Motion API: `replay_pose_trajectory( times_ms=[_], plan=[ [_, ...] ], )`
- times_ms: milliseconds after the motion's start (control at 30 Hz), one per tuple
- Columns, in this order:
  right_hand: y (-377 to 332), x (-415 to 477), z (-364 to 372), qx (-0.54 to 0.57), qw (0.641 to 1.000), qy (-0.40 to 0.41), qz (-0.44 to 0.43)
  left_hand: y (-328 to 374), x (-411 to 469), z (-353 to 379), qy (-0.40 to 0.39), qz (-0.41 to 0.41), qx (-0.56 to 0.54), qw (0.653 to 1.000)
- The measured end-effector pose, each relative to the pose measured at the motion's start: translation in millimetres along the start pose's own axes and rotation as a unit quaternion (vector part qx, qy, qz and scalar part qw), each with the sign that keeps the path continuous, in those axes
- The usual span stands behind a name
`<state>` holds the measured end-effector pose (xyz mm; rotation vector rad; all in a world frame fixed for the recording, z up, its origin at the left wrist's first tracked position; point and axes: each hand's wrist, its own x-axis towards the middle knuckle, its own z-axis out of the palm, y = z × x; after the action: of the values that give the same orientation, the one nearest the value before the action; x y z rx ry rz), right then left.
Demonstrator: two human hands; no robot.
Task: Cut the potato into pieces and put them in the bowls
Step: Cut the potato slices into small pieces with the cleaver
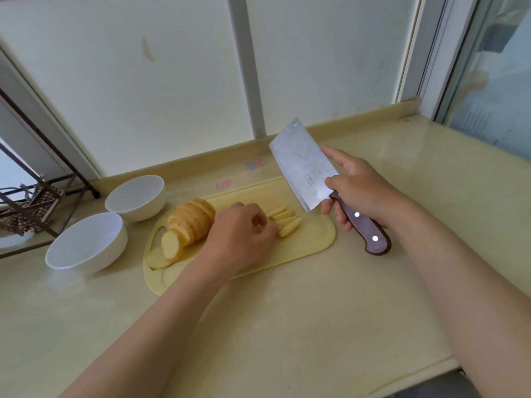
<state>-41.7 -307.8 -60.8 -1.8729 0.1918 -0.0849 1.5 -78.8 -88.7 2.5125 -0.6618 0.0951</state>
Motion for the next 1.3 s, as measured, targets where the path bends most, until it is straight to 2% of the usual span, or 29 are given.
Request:
replay_pose_trajectory(
  times_ms=[267,400,500,667,767,867,1000,1100,1300],
  plan=[
    [0.5,1.0,-1.1,0.002,1.000,0.002,0.000,-6.2,-3.8,-10.7,-0.043,0.087,-0.020,0.995],
    [0.3,0.8,-1.1,0.003,1.000,0.006,0.002,-2.3,-2.6,-13.4,0.065,0.036,-0.118,0.990],
    [1.0,1.4,-0.3,-0.003,1.000,0.004,0.002,5.9,9.1,-6.8,0.115,-0.021,-0.088,0.989],
    [-0.4,-3.8,-3.3,-0.018,0.999,-0.017,0.021,12.3,21.6,9.6,0.088,-0.051,-0.026,0.994],
    [0.0,-4.7,-5.3,-0.033,0.998,-0.032,0.037,12.1,21.5,10.3,0.064,-0.041,-0.017,0.997],
    [1.2,-6.1,-8.2,-0.054,0.997,-0.032,0.045,7.0,19.1,5.1,-0.002,-0.020,-0.028,0.999],
    [-0.4,-14.0,-10.9,-0.073,0.995,-0.037,0.053,-0.9,13.3,2.7,-0.079,0.037,0.024,0.996],
    [-2.5,-19.0,-10.3,-0.088,0.994,-0.045,0.054,-2.7,10.5,7.4,-0.073,0.075,0.052,0.993],
    [-9.5,-21.7,-7.8,-0.113,0.989,-0.071,0.057,-6.1,11.1,10.3,-0.008,0.110,0.008,0.994]
  ],
)
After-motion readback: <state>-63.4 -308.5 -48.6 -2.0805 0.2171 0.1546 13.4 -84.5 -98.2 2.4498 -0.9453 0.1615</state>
